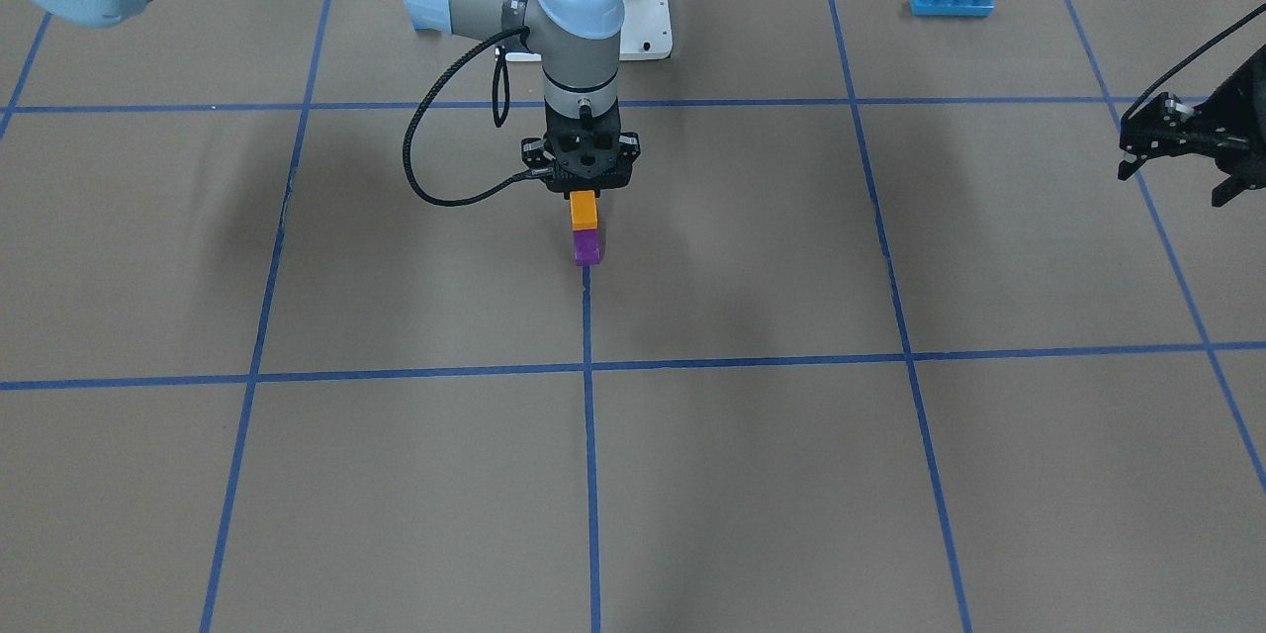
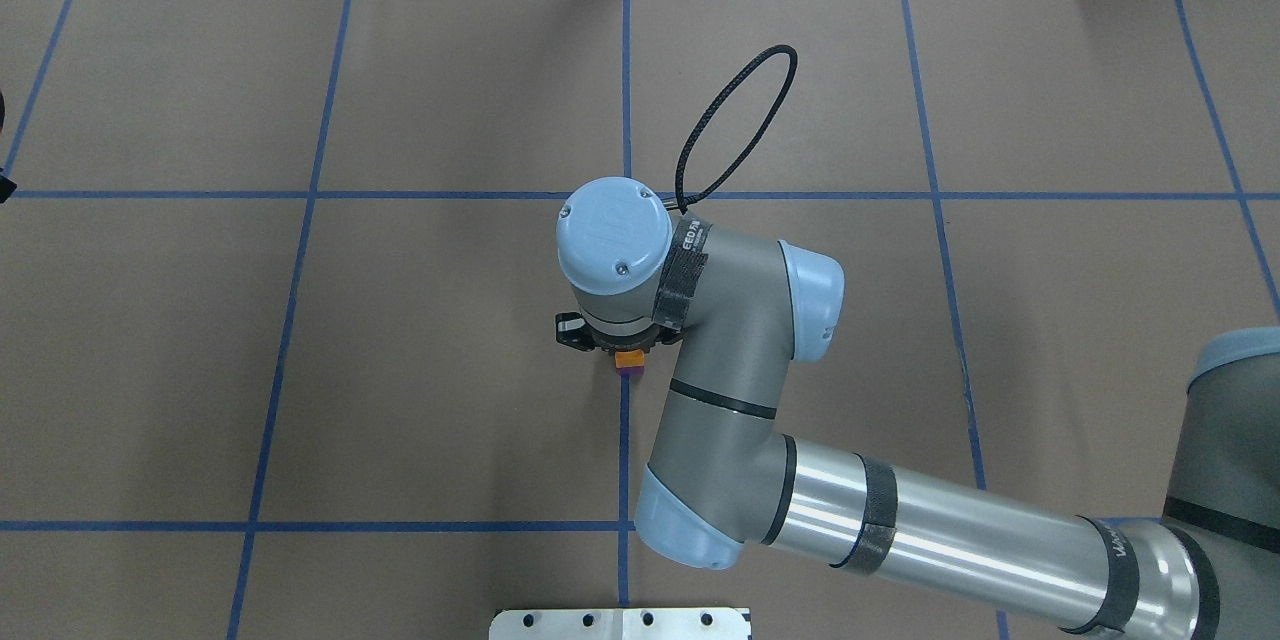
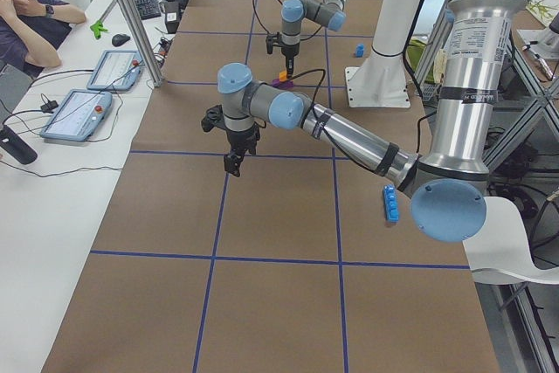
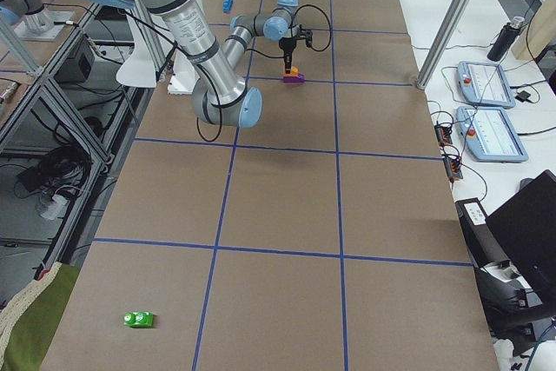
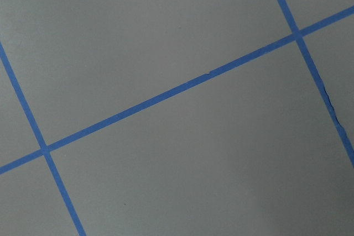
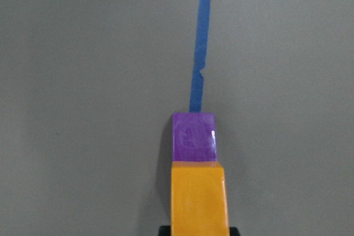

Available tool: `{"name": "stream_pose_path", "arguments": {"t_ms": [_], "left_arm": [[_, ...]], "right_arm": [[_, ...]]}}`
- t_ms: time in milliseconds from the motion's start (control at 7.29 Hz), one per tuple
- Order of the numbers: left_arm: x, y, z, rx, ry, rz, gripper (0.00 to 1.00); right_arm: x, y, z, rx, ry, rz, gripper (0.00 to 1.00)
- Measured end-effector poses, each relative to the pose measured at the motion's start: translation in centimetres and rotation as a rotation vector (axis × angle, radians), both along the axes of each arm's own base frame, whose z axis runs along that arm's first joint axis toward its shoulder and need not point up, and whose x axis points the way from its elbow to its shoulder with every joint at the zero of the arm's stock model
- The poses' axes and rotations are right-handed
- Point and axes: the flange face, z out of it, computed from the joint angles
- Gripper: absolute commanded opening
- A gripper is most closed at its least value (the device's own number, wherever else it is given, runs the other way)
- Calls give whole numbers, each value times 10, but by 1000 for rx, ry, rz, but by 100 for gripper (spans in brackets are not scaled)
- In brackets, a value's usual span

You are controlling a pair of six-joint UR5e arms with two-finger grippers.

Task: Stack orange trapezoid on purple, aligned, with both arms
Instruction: 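Lower the orange block onto the purple block, aligning their edges, then open the right gripper and raise it away from the stack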

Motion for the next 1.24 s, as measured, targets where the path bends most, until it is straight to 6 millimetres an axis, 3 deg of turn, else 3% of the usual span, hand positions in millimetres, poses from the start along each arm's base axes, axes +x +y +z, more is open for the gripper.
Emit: {"name": "stream_pose_path", "arguments": {"t_ms": [137,549,961,1235], "left_arm": [[0,0,0,0,0,0,100],[0,0,0,0,0,0,100],[0,0,0,1,1,0,100],[0,0,-1,2,1,0,100]], "right_arm": [[0,0,1,5,-5,-3,99],[-5,3,13,70,-60,5,100],[-2,3,9,85,-76,9,100],[24,-5,-11,74,-81,23,100]]}}
